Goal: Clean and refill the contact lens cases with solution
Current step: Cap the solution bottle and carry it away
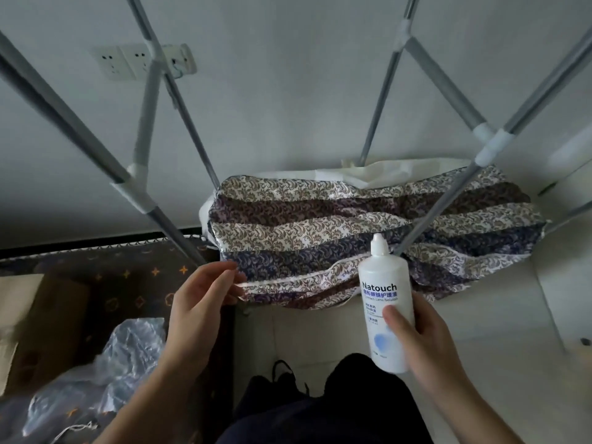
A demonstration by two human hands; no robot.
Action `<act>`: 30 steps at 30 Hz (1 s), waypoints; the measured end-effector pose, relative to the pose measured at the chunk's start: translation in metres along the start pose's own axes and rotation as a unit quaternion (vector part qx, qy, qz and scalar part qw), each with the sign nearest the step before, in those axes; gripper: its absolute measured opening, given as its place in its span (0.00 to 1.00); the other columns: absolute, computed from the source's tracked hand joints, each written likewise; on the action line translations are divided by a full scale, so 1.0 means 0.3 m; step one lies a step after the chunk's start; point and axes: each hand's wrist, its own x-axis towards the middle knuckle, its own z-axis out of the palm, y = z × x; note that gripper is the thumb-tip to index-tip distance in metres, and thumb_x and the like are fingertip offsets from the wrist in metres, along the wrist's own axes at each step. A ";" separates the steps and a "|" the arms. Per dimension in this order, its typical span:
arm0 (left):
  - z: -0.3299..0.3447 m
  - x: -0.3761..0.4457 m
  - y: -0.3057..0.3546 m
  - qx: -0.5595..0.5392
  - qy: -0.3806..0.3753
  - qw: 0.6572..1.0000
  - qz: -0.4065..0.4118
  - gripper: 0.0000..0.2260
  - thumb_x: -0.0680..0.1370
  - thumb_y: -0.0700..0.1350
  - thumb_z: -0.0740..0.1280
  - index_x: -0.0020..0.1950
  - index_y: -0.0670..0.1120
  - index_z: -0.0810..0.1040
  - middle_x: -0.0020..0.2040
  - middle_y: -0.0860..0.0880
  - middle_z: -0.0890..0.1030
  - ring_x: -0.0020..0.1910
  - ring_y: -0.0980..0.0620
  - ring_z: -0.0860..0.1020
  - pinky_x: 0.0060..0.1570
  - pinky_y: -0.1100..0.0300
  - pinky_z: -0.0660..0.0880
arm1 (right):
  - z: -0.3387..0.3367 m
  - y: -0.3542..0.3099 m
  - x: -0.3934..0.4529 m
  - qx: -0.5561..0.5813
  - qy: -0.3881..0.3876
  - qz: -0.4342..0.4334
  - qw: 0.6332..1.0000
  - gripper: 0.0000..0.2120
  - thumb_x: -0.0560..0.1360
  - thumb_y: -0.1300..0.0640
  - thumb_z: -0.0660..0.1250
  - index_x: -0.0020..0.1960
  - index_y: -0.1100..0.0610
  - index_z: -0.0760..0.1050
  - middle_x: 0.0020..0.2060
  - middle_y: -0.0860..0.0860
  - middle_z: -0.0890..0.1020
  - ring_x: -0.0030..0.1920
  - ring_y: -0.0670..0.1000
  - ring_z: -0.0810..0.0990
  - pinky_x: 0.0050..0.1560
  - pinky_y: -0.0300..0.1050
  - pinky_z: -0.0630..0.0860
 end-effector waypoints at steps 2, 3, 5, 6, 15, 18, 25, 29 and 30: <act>0.003 0.084 0.002 0.000 0.003 1.000 -0.004 0.13 0.74 0.55 0.68 0.53 0.51 0.84 0.46 0.44 0.86 0.43 0.48 0.82 0.43 0.58 0.79 | 0.027 -0.012 0.085 -0.006 0.001 0.004 1.000 0.16 0.64 0.38 0.70 0.50 0.39 0.81 0.44 0.45 0.86 0.41 0.41 0.84 0.39 0.35 0.79; 0.008 0.124 0.000 0.004 0.002 1.000 -0.007 0.13 0.74 0.55 0.68 0.53 0.51 0.84 0.46 0.44 0.86 0.43 0.47 0.82 0.44 0.57 0.78 | 0.041 -0.013 0.129 -0.008 -0.004 0.007 1.000 0.17 0.64 0.39 0.71 0.52 0.39 0.81 0.45 0.46 0.86 0.42 0.42 0.84 0.40 0.36 0.80; 0.021 0.202 -0.016 0.012 0.002 1.000 -0.015 0.12 0.74 0.55 0.68 0.53 0.51 0.84 0.46 0.44 0.86 0.43 0.46 0.82 0.45 0.54 0.78 | 0.066 -0.011 0.224 -0.011 -0.015 0.014 1.000 0.19 0.65 0.39 0.72 0.54 0.40 0.80 0.47 0.46 0.86 0.44 0.45 0.85 0.40 0.38 0.80; 0.028 0.241 -0.030 0.012 0.004 1.000 -0.020 0.11 0.75 0.53 0.68 0.53 0.51 0.84 0.46 0.44 0.86 0.42 0.46 0.82 0.45 0.52 0.77 | 0.077 -0.007 0.274 -0.012 -0.020 0.016 1.000 0.19 0.65 0.39 0.73 0.55 0.40 0.80 0.47 0.46 0.86 0.44 0.45 0.86 0.40 0.38 0.80; 0.132 0.593 -0.135 0.030 0.059 0.996 -0.059 0.06 0.77 0.46 0.68 0.51 0.51 0.84 0.44 0.46 0.86 0.40 0.52 0.81 0.42 0.59 0.80 | 0.136 0.094 0.785 -0.036 -0.072 0.054 0.995 0.29 0.63 0.30 0.76 0.59 0.39 0.77 0.53 0.45 0.85 0.48 0.45 0.86 0.41 0.36 0.80; 0.168 0.722 -0.194 0.016 0.070 0.995 -0.062 0.05 0.78 0.44 0.70 0.52 0.47 0.84 0.45 0.44 0.86 0.39 0.52 0.82 0.42 0.59 0.80 | 0.165 0.151 0.992 -0.045 -0.077 0.056 0.994 0.29 0.62 0.32 0.77 0.60 0.39 0.76 0.53 0.45 0.85 0.49 0.46 0.86 0.40 0.39 0.81; 0.225 0.937 -0.397 0.061 0.075 0.993 -0.073 0.11 0.75 0.55 0.68 0.53 0.52 0.84 0.46 0.48 0.86 0.42 0.51 0.83 0.42 0.64 0.80 | 0.248 0.398 1.450 -0.146 -0.037 0.021 0.988 0.34 0.61 0.41 0.78 0.62 0.34 0.66 0.54 0.38 0.77 0.52 0.36 0.78 0.46 0.37 0.75; 0.261 1.013 -0.535 0.077 0.069 0.991 -0.088 0.12 0.75 0.56 0.68 0.54 0.53 0.84 0.47 0.49 0.86 0.43 0.50 0.83 0.43 0.64 0.80 | 0.291 0.576 1.664 -0.164 -0.026 0.020 0.986 0.31 0.63 0.44 0.79 0.58 0.28 0.65 0.55 0.36 0.76 0.52 0.34 0.77 0.46 0.37 0.73; 0.271 1.027 -0.566 0.081 0.070 0.990 -0.093 0.12 0.75 0.57 0.68 0.54 0.54 0.84 0.47 0.49 0.86 0.44 0.51 0.84 0.43 0.62 0.80 | 0.299 0.620 1.707 -0.169 -0.025 0.021 0.985 0.31 0.63 0.44 0.78 0.58 0.29 0.65 0.55 0.35 0.76 0.51 0.32 0.77 0.46 0.36 0.72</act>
